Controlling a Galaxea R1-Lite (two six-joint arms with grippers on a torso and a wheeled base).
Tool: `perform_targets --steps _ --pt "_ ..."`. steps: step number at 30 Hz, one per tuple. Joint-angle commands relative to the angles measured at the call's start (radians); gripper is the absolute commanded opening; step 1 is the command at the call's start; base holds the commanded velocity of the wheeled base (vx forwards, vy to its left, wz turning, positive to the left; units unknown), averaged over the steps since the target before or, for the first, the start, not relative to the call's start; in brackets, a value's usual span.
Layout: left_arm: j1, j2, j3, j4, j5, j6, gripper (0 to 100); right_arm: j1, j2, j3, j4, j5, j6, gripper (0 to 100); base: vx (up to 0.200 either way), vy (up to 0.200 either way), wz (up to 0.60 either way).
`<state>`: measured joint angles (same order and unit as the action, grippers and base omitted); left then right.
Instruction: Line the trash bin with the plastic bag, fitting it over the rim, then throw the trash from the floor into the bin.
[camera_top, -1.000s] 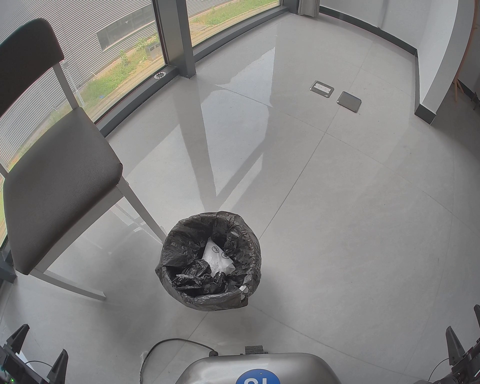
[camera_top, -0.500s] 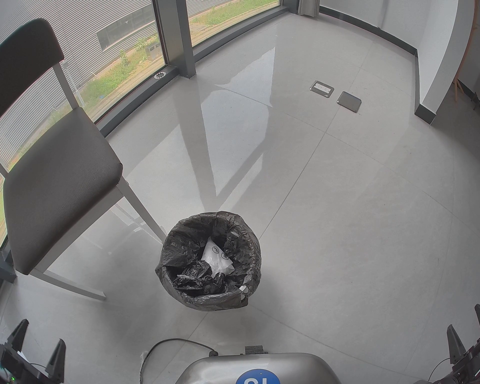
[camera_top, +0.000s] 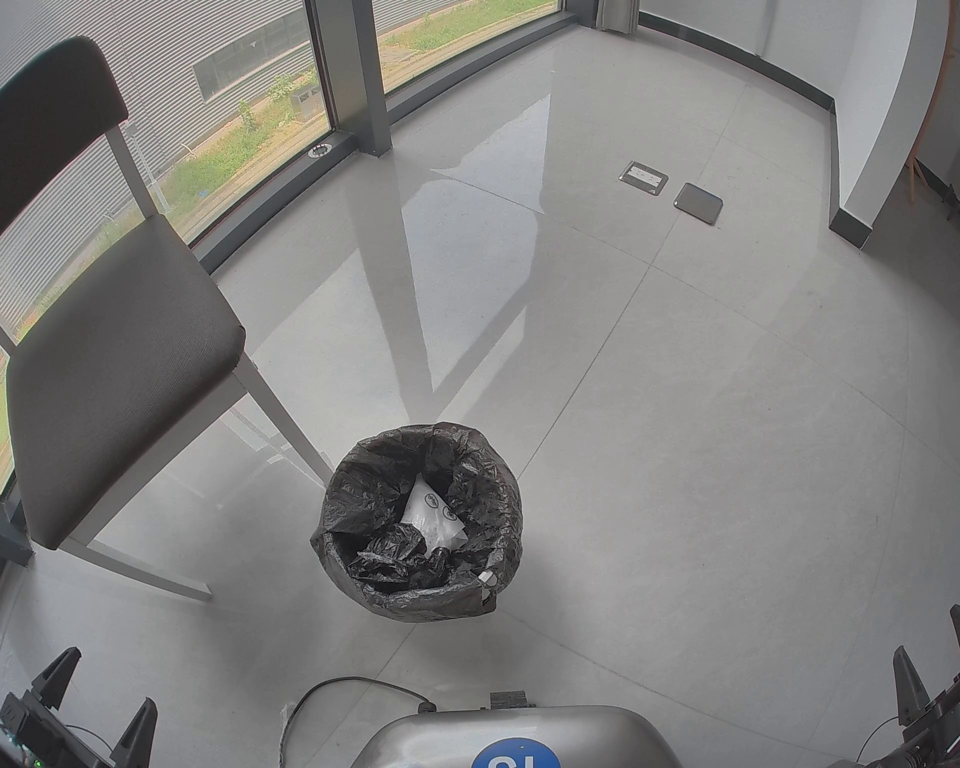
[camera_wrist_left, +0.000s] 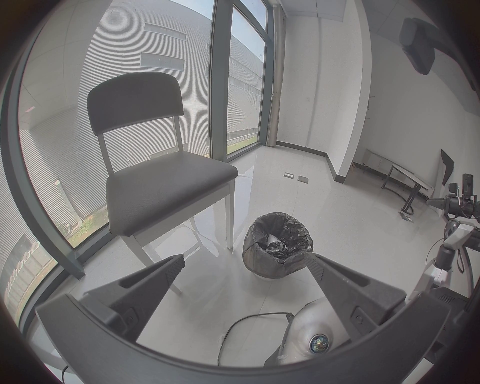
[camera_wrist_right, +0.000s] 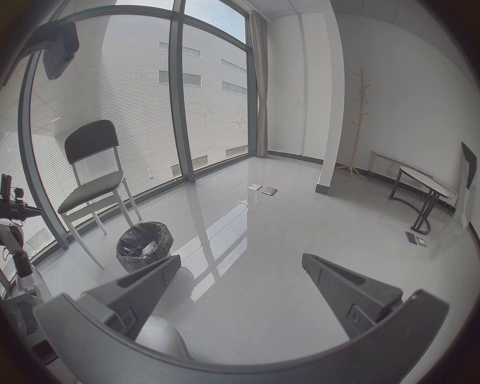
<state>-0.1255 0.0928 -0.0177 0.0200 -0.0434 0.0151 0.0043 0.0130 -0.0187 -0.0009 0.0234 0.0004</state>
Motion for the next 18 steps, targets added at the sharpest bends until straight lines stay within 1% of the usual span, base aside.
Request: perform_targets --steps 1,18 --pt "-0.002 0.007 0.013 -0.011 0.0 0.0 100 0.0 -0.013 0.019 -0.001 0.001 -0.002 100 0.0 0.0 0.0" --pt "-0.002 0.005 0.015 -0.015 -0.001 0.002 100 0.0 -0.013 0.019 -0.001 0.001 -0.002 100 0.0 0.0 0.0"
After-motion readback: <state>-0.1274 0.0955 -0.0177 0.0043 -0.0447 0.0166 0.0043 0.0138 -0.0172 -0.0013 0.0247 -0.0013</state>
